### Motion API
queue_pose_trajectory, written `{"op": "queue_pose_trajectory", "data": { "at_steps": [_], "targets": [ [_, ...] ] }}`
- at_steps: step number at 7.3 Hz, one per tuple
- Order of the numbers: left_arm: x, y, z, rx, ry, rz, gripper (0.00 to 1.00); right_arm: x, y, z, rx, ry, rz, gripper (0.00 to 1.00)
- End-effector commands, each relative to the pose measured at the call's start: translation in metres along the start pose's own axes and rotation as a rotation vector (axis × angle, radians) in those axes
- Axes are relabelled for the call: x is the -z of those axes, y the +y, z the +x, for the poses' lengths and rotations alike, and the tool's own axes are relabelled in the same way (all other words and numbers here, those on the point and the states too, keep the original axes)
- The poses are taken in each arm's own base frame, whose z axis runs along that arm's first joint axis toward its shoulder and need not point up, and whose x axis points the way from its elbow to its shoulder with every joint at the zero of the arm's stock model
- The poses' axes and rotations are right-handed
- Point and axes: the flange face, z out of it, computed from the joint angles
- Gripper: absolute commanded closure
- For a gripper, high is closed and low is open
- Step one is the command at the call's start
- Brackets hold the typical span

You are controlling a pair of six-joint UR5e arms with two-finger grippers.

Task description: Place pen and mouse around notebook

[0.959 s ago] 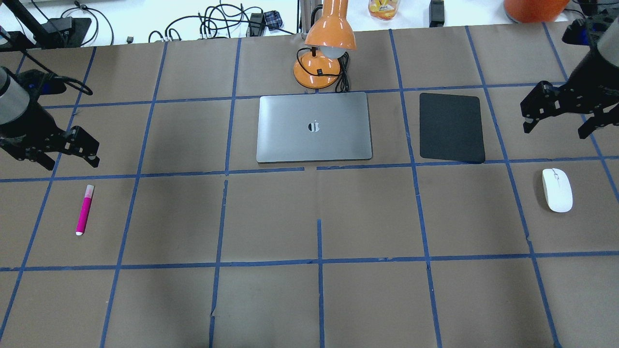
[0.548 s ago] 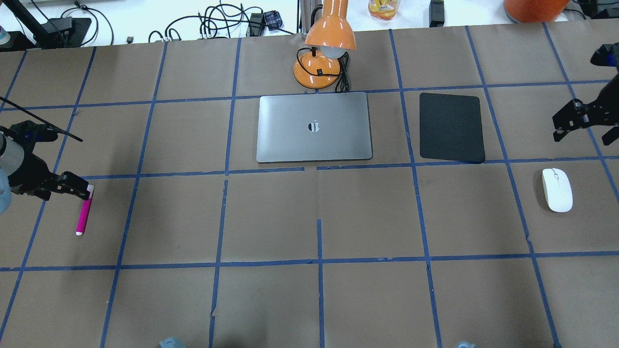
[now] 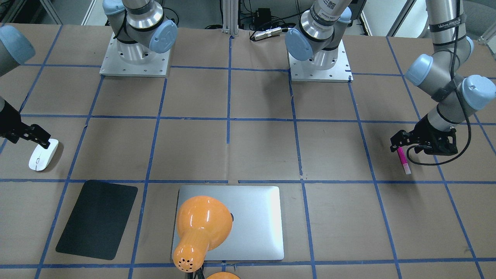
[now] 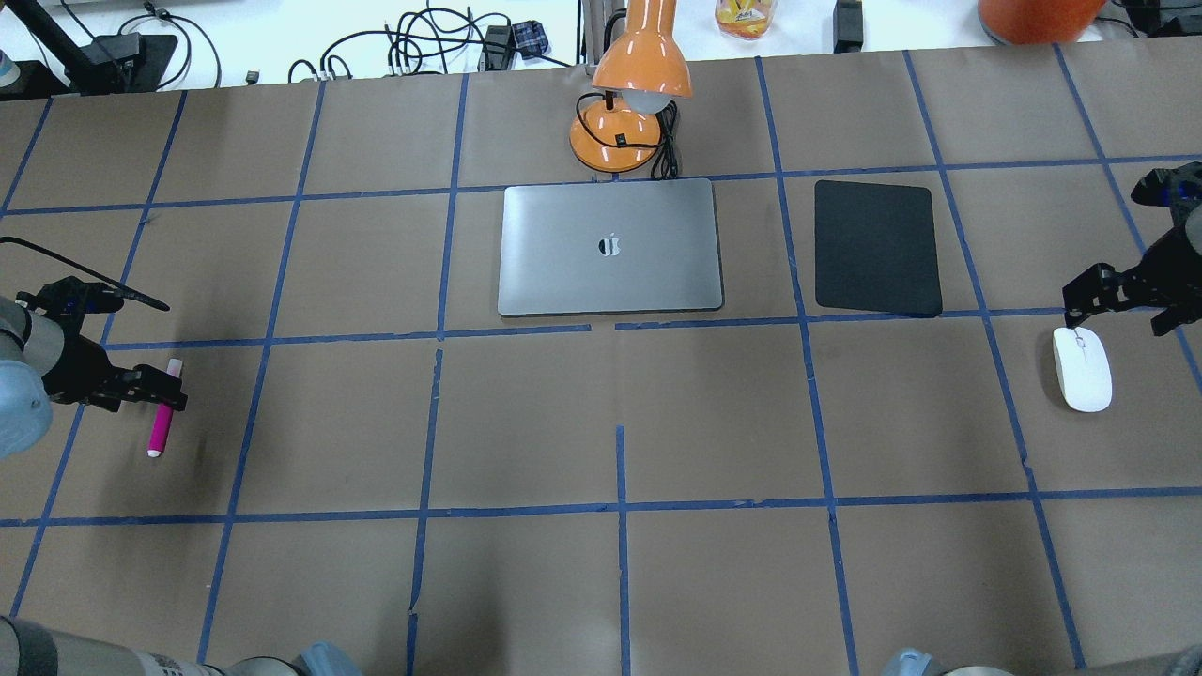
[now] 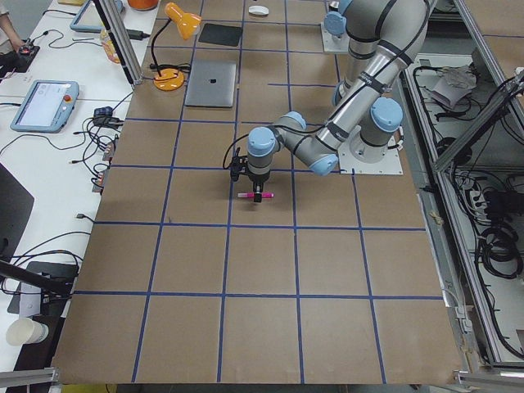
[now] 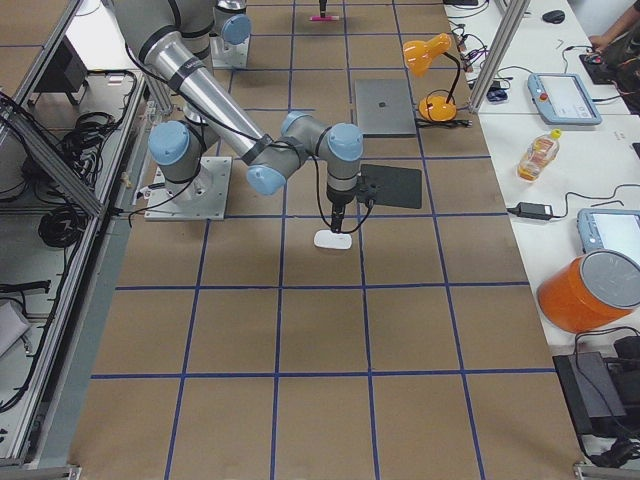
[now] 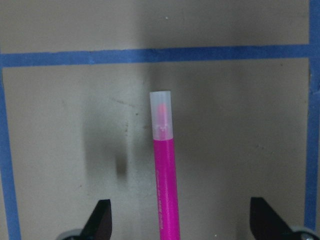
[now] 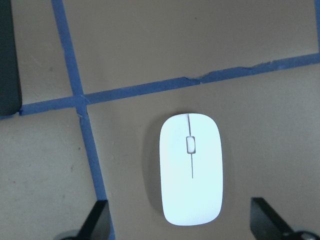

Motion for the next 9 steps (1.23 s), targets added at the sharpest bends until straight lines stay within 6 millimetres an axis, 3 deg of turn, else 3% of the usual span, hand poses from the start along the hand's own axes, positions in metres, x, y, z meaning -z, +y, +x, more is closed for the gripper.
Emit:
{"op": "queue_pose_trajectory", "data": {
  "at_steps": [1,3,4,9],
  "targets": [
    [-0.015,-0.002,-0.004,-0.005,0.002,-0.03,0.59,-0.029,-0.004,0.015,-0.021,-0.002,-0.002,0.0],
    [-0.017,-0.002,-0.004,-0.005,0.006,-0.031,0.95,-0.038,-0.006,0.016,-0.026,-0.007,-0.013,0.0],
    [-0.016,-0.002,-0.003,-0.006,0.005,-0.028,1.0,-0.045,-0.008,0.017,-0.024,-0.012,-0.022,0.0],
    [-0.004,-0.003,0.003,-0.014,0.0,-0.017,1.0,-0.076,-0.01,0.018,-0.021,-0.026,-0.056,0.0]
  ]
}}
